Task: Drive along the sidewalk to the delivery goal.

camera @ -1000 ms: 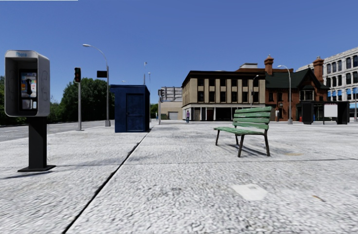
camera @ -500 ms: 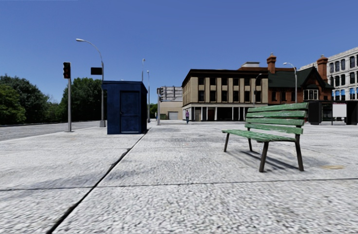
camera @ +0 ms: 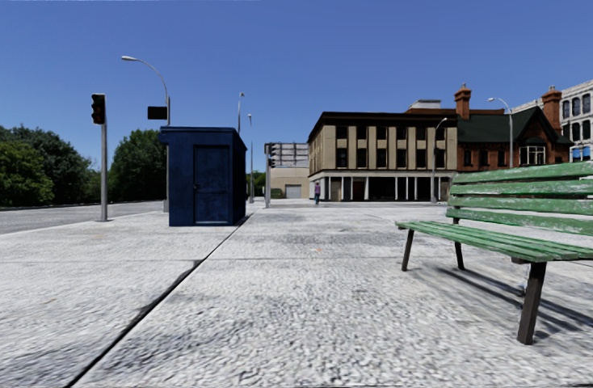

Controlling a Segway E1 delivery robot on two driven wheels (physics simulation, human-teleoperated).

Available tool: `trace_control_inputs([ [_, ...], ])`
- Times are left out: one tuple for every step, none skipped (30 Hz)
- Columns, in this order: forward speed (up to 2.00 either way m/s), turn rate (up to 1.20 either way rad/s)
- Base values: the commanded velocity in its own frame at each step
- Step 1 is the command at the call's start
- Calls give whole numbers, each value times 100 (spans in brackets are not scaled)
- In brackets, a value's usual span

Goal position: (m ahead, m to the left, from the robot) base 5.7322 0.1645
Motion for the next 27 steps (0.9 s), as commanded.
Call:
trace_control_inputs([
  [200, 25],
  [200, 25],
  [200, 25],
  [200, 25],
  [200, 25],
  [200, 25],
  [200, 23],
  [200, 23],
  [200, 0],
  [200, 0],
  [200, 0],
  [200, 0],
  [200, 0],
  [200, 0],
  [200, 0],
  [200, 0],
  [200, 0],
  [200, 0],
  [200, 0],
  [200, 0],
  [200, 0],
  [200, 0],
  [200, 0],
  [200, 0],
  [200, 0],
  [200, 0],
  [200, 0],
])
